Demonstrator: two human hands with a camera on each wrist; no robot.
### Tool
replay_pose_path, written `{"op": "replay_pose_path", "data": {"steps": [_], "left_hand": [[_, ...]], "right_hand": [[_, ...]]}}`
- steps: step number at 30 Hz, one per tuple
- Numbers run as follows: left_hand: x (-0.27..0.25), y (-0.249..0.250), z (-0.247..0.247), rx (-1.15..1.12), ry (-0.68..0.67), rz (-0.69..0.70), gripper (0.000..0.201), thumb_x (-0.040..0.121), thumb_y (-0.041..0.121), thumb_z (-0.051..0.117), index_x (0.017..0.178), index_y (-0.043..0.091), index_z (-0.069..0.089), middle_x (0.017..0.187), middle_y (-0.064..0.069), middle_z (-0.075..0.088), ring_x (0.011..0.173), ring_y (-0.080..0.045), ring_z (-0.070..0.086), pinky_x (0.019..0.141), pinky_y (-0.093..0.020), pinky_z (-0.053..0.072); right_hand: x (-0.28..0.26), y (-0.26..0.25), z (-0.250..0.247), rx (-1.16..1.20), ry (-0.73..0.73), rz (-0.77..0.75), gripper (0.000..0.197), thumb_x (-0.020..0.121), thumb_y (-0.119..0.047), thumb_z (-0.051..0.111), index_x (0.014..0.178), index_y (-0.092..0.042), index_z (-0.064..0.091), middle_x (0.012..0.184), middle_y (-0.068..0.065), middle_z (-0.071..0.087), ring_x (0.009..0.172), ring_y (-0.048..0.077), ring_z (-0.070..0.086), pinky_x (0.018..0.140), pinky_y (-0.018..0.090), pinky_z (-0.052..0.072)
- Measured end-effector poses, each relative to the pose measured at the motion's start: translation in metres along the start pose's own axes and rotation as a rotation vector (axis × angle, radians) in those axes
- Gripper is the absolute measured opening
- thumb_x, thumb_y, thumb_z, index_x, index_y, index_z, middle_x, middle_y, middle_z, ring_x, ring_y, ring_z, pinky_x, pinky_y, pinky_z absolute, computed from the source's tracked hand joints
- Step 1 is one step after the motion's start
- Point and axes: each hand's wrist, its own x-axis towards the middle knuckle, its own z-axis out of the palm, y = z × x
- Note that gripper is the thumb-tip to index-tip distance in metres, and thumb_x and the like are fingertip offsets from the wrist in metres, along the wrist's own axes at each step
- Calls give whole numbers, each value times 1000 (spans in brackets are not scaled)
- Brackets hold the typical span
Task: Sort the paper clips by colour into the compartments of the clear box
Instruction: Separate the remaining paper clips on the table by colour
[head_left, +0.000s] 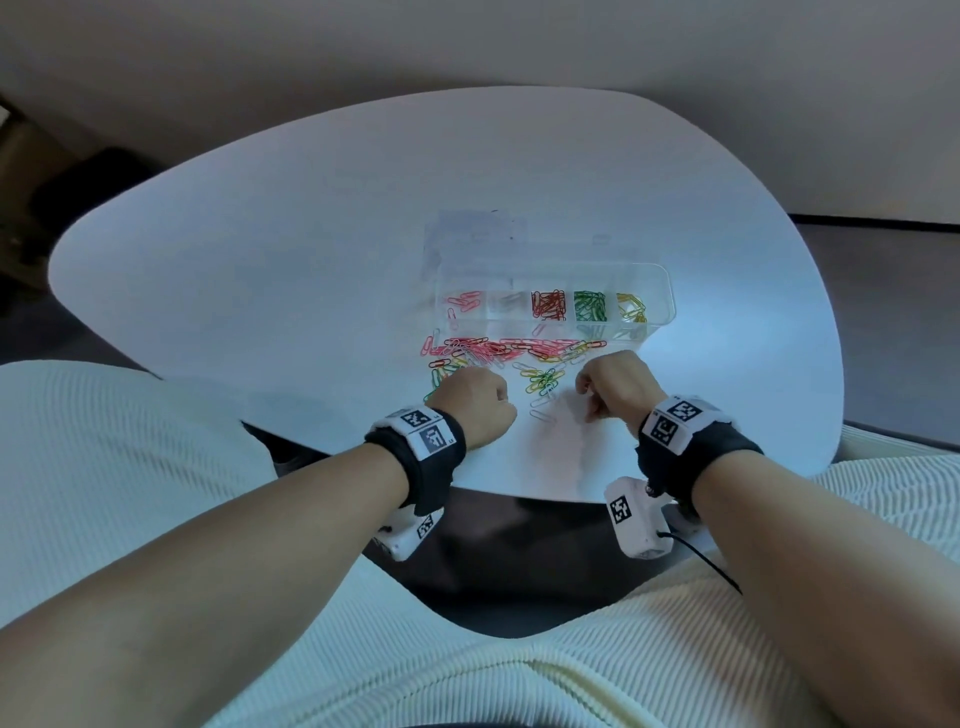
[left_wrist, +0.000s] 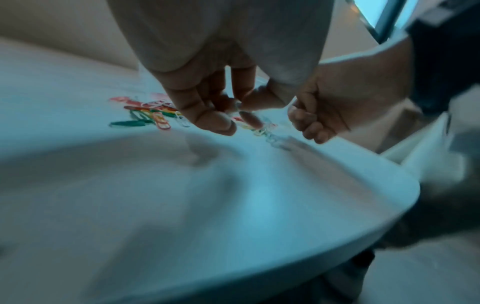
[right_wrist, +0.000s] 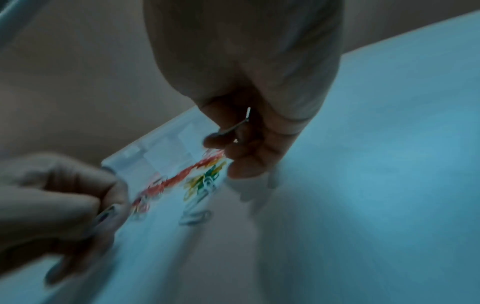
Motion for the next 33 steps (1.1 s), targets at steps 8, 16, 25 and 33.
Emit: {"op": "replay_pose_path", "data": {"steps": [8,16,25,33], "left_hand": [[-3,15,-8,-669,-116,-193,31,83,-3,36,54,8,38,40,0,40,32,-14,41,41,-20,25],[1,21,8,-300,-102,-8,47,102,35,35,60,12,34,60,-6,37,56,-23,34,59,-32,27],[-5,25,16,-75,-194,112,34,92,2,37,115,21,53,119,-13,63,108,-31,59,90,-43,49],[1,14,16,237,-147,245,28,97,30,51,124,29,58,117,-7,65,105,-27,60,82,-31,45]], "right_hand": [[-4,2,3,433,-147,7,19,76,-1,28,63,-14,32,59,8,31,48,18,30,50,27,21],[10,4,7,175,-93,-37,40,99,-27,40,61,-19,30,59,3,22,48,15,22,48,24,17],[14,7,6,-238,-17,-238,49,105,-35,32,61,-14,40,58,1,40,56,21,39,57,29,32],[8,5,11,-609,89,-362,16,82,-37,71,78,-22,65,79,-5,61,74,17,59,59,28,43]]}}
